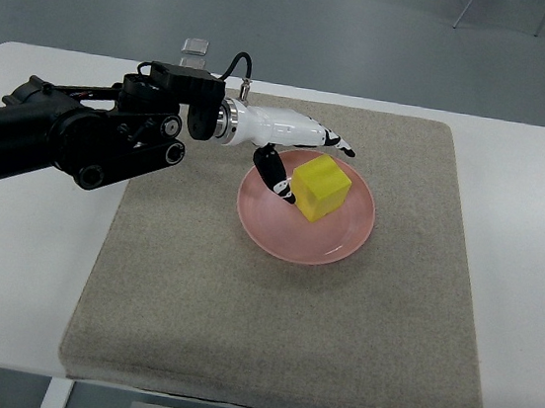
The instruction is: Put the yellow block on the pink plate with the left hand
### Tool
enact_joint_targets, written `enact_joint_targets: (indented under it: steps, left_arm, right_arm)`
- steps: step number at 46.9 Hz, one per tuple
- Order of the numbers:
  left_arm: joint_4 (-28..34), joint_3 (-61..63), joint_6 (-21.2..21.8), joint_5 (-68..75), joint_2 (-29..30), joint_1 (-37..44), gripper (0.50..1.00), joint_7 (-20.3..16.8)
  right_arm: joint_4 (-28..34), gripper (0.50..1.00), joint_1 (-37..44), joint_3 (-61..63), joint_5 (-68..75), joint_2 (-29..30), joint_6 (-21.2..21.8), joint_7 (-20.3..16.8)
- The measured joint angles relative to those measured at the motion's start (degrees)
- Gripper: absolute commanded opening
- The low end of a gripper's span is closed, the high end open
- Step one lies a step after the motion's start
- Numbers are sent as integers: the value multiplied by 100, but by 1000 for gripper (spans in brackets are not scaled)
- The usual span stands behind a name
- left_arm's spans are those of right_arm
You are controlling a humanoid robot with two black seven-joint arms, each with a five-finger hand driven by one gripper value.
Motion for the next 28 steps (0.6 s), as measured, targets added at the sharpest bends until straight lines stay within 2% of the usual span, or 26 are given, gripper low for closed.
enact_joint_targets:
  steps: [11,22,28]
  left_arm:
    - [1,-88,-19,-137,57,-11,994,-2]
    - [110,-310,15,-1393,335,-80,994,1]
    - [375,-649,46,-2373,430,-7,994,6]
  right_arm:
    - [0,924,0,0,0,0,0,-1]
    - [0,924,0,0,0,0,0,0]
    - [0,924,-1,0,0,0,0,-1]
